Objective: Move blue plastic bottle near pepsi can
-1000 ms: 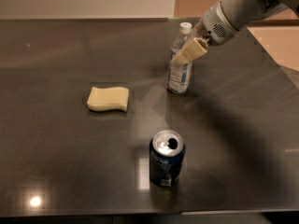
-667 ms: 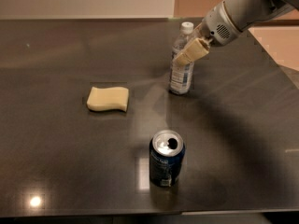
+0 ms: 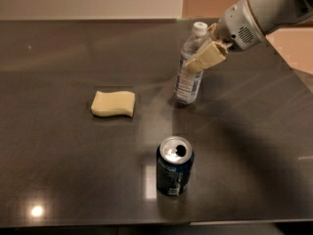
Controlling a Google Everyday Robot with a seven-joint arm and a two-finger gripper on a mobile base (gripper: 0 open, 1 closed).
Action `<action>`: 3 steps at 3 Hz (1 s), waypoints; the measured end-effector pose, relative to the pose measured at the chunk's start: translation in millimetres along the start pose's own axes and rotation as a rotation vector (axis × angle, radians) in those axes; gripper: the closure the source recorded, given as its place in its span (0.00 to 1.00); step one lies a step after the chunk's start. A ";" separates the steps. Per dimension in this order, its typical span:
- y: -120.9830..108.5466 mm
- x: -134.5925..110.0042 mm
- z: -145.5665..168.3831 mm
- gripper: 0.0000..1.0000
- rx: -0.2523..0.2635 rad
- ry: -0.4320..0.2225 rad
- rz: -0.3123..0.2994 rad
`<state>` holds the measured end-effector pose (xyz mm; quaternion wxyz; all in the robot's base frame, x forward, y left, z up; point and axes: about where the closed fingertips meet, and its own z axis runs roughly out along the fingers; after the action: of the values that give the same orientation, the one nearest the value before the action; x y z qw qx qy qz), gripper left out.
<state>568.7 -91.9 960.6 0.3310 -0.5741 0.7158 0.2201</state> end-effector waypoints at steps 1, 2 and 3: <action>26.3 -0.5 -9.1 1.00 -0.036 -0.030 -0.033; 53.4 5.3 -12.6 1.00 -0.076 -0.025 -0.058; 79.0 14.3 -16.6 1.00 -0.118 -0.008 -0.075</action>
Offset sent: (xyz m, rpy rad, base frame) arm -0.0898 -0.0034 -0.0044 0.0085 0.0225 0.1477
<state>486.9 -93.8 956.4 0.3077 -0.6183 0.6780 0.2517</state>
